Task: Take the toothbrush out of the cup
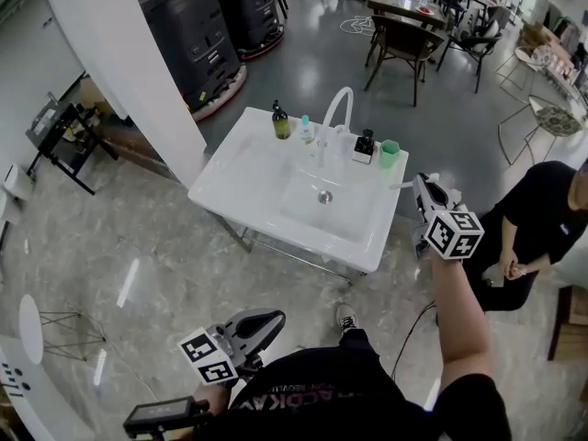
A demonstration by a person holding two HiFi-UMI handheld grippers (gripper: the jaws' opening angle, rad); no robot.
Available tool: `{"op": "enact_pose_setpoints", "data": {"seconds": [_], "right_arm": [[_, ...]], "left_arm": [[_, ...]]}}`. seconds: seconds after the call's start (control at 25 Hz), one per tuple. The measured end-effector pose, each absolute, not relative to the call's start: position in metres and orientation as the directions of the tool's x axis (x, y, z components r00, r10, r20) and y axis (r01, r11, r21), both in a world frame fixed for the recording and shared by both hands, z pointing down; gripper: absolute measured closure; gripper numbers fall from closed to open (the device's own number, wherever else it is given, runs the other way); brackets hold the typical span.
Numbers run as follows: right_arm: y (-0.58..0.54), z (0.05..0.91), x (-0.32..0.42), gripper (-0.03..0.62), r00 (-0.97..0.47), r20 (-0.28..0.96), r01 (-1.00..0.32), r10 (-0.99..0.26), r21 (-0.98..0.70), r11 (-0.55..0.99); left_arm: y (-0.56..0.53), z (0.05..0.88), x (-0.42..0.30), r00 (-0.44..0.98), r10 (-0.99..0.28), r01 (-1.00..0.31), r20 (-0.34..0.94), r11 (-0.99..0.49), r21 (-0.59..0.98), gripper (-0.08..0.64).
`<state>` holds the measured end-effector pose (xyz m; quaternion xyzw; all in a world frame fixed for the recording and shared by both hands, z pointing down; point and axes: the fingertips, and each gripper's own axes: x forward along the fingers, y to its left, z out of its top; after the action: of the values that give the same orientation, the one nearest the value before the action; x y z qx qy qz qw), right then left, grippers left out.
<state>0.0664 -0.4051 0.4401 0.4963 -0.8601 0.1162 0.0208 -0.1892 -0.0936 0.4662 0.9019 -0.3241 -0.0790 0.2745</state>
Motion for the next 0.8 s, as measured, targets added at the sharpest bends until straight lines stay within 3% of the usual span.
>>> {"op": "enact_pose_setpoints", "data": {"seconds": [0.4,0.8], "right_arm": [[-0.274,0.428,0.037,0.566,-0.54,0.162,-0.839,-0.826,-0.184,0.512],[-0.169,0.445,0.029,0.566,-0.561,0.194,-0.822,-0.805,-0.247,0.513]], "left_arm": [[-0.047,0.464,-0.198,0.855,-0.517,-0.459,0.04,-0.718,0.522,0.552],[-0.023,0.467,-0.161,0.924,-0.381,-0.34,0.038,-0.769,0.541,0.552]]}}
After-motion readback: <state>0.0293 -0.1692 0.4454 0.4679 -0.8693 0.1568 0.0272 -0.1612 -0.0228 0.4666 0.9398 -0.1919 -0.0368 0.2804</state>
